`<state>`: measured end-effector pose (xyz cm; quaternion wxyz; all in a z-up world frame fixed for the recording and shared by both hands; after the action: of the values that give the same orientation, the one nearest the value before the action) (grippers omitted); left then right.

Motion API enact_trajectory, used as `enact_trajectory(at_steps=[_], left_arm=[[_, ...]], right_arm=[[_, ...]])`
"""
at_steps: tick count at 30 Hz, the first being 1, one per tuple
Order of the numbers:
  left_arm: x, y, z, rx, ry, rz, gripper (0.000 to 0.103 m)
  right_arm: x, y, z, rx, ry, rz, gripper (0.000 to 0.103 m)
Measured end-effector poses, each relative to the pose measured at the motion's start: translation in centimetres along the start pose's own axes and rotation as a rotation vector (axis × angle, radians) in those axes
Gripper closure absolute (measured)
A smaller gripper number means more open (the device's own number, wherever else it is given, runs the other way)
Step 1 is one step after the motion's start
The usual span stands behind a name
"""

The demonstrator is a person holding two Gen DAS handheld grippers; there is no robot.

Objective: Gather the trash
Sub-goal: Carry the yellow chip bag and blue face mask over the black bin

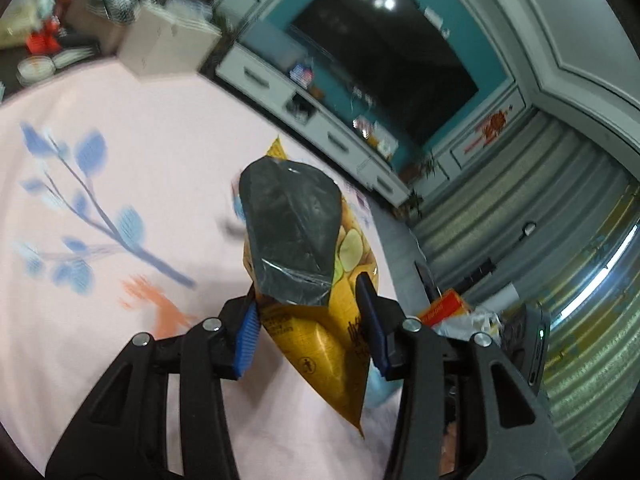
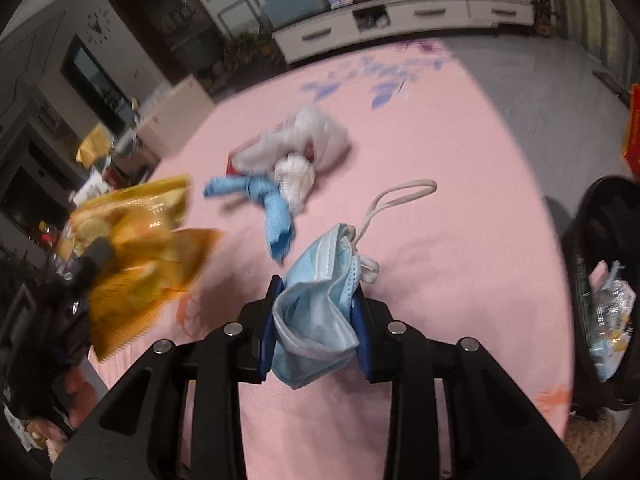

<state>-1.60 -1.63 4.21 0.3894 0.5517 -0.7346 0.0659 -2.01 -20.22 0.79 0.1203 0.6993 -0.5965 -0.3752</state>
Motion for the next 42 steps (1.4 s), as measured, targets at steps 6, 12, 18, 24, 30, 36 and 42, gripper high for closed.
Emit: enact_trajectory(at_steps=[6, 12, 18, 24, 30, 36, 42], left_arm=[[2.7, 2.6, -0.9, 0.039, -0.082, -0.057, 0.057], [8.4, 3.3, 0.6, 0.047, -0.201, -0.015, 0.057], [13.9, 2.3, 3.5, 0.014, -0.323, 0.016, 0.057], [18.9, -0.1, 7.4, -0.061, -0.374, 0.078, 0.057], [23.6, -2.5, 11.6, -0.133, -0.440, 0.145, 0.056], [26.5, -4.7, 15.5, -0.212, -0.488, 0.186, 0.056], [27.7, -7.4, 18.7, -0.302, -0.489, 0.221, 0.056]], right_arm=[[2.0, 5.2, -1.7, 0.137, -0.040, 0.048, 0.070], [4.9, 10.0, -3.4, 0.289, -0.069, 0.141, 0.070], [8.8, 13.5, -3.9, 0.388, -0.134, 0.219, 0.070], [12.6, 15.9, -3.7, 0.446, -0.223, 0.237, 0.070], [15.9, 18.2, -3.2, 0.504, -0.283, 0.318, 0.070], [19.2, 19.1, -2.4, 0.517, -0.349, 0.381, 0.070], [21.9, 18.1, -1.6, 0.481, -0.421, 0.437, 0.070]])
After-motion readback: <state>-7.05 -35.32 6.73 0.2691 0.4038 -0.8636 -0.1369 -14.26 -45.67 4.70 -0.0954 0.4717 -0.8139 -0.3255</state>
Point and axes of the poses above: each gripper's, at about its wrist camera, not at the fingertips, and y roughly against the way its jaws point, x to its right, z to its underside, the point moved 4 cm from there along -y, roughly the way its jaws point, and after that the axes turned 10 degrees about x, right-handed, at the moved point
